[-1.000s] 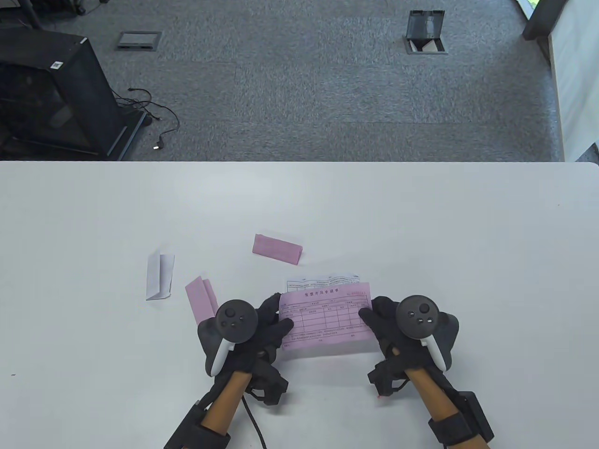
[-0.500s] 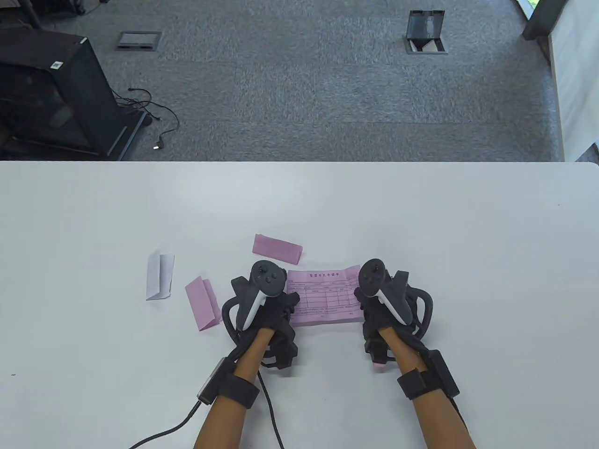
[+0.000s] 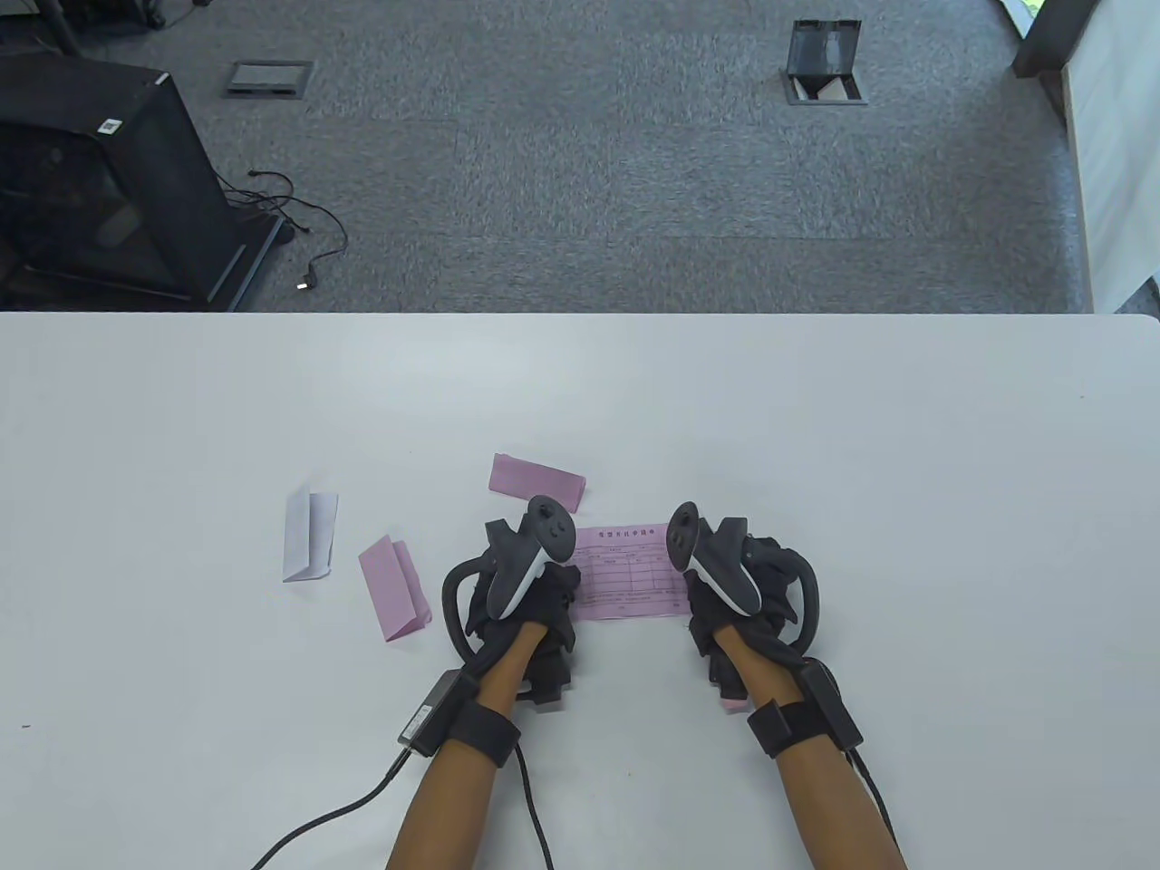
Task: Unfold folded invoices and stack
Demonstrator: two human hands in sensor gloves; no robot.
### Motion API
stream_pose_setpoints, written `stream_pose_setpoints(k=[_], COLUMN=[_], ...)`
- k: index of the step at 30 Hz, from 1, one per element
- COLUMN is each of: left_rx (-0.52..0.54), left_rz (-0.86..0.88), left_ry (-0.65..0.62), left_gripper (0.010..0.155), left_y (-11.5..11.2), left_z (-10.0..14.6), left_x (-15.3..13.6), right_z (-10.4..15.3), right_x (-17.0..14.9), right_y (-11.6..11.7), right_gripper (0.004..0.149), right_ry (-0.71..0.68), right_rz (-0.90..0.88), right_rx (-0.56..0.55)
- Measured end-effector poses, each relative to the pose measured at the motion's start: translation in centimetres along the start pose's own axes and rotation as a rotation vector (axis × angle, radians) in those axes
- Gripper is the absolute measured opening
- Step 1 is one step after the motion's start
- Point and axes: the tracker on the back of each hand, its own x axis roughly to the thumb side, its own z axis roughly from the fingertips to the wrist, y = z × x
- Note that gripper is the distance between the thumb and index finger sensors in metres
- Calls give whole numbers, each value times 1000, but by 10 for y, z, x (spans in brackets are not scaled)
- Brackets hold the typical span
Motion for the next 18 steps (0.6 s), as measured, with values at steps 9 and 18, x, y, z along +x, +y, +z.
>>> stream_pose_setpoints(k=[9,18], left_rx=[18,-10], left_rz=[-88,40], left_ry=[43,34], left_gripper=[87,83], left_y=[4,13], left_z=[0,0], left_x=[-4,-12], right_z=[-3,0], right_x=[-14,-40], right_y=[4,2], right_gripper=[52,54], right_ry=[23,12], right_rz=[-57,-344], right_rx=[4,87])
